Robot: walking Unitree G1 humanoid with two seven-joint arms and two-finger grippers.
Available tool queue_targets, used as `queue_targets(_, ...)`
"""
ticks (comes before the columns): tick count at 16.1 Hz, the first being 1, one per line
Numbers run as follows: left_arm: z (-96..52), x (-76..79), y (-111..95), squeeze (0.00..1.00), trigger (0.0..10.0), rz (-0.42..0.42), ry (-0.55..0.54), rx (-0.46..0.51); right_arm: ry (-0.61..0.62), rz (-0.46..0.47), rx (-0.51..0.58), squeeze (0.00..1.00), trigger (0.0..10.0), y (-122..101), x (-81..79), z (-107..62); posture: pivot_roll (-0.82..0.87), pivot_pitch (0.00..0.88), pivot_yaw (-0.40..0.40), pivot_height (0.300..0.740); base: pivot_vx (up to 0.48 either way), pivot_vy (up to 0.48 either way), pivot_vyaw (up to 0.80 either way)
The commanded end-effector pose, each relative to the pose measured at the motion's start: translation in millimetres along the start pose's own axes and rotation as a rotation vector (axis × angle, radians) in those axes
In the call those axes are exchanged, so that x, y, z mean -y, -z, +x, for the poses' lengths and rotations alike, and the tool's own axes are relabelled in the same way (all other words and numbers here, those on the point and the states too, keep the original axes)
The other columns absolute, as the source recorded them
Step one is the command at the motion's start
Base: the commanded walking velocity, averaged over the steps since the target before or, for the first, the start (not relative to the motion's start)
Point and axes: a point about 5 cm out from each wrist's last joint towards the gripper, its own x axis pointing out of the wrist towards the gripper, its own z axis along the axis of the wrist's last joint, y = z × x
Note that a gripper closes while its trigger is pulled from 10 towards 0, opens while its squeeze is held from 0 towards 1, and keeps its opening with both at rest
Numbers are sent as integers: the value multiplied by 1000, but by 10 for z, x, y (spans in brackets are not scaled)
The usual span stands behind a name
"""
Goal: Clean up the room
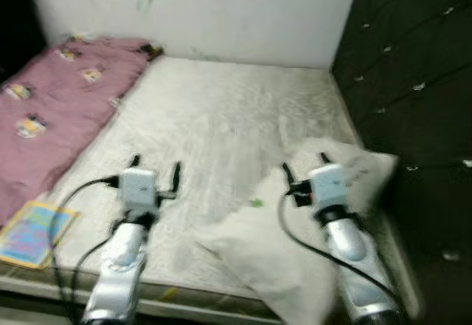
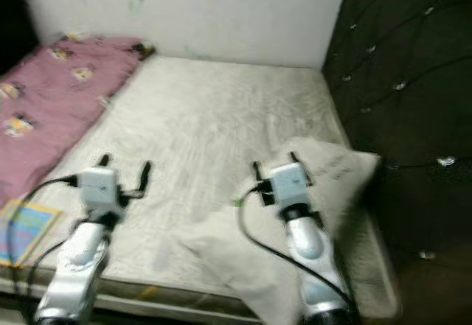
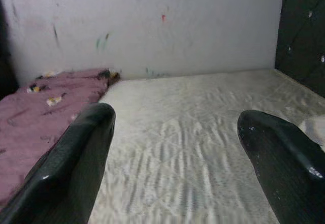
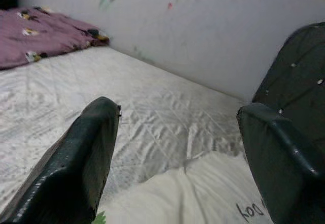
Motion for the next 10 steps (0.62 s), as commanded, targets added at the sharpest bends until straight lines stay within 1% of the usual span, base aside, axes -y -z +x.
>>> queue_targets(1,27,11,-31,0,10000,-3,-1,12,7,-10,8,0,10000,-20,41,15,-48,0,-5,740,0,0,0)
queue_targets(8,23,2,-24,0,10000,-28,-13,7,14,-8,6,0,10000,-14,49,11,-51,0,-5,740,0,0,0)
queue_targets(9,23,7,-24,0,10000,-29,-14,7,15,5,0,0,10000,-5,54,10,-50,0,-7,740,0,0,0)
queue_targets(10,24,7,-25,0,10000,-28,-14,7,15,5,-3,0,10000,-3,55,12,-50,0,-7,740,0,0,-500)
